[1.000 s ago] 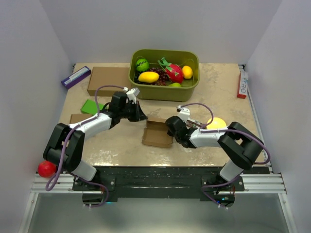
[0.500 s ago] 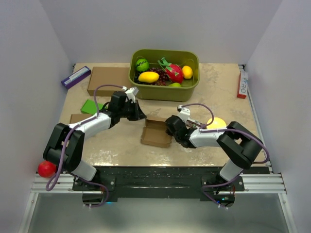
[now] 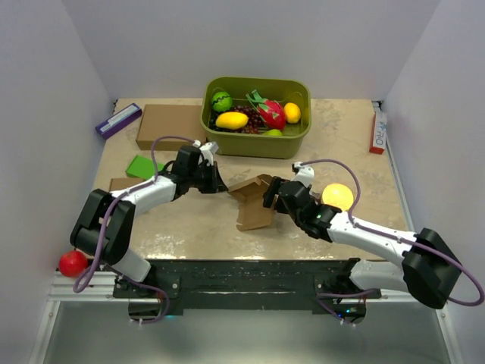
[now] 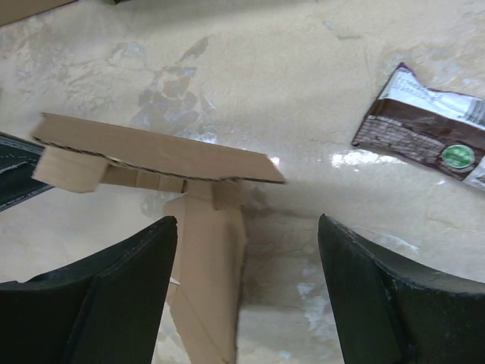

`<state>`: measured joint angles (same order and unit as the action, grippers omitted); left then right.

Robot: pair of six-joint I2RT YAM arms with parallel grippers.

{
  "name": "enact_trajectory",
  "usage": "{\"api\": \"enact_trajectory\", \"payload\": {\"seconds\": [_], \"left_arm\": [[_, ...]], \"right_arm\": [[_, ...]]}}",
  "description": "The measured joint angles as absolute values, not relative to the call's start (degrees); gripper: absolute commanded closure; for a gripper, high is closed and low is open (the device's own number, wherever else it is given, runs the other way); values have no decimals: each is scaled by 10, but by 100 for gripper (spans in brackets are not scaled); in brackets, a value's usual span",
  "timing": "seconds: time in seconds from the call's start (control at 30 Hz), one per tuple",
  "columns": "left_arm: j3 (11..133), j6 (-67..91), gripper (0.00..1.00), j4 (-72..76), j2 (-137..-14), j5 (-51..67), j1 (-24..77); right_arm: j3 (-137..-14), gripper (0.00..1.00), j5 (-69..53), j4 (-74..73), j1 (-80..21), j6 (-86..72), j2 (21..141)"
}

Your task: Fold the paper box

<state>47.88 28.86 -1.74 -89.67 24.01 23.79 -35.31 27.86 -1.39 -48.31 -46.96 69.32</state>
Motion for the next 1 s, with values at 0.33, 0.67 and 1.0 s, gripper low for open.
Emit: {"api": "enact_trajectory", "payload": {"seconds": [0.33,0.67,1.0], "left_arm": [[479,289,100,-18,-897,244,238],[479,268,47,-14,-838,237,238],[479,213,38,-9,-692,126,278]], "right_arm": [[-324,19,232,-32,-444,-432,689],[-324,8,211,-82,-444,-415,625],[-338,10,205,-193,-437,-421,580]]}}
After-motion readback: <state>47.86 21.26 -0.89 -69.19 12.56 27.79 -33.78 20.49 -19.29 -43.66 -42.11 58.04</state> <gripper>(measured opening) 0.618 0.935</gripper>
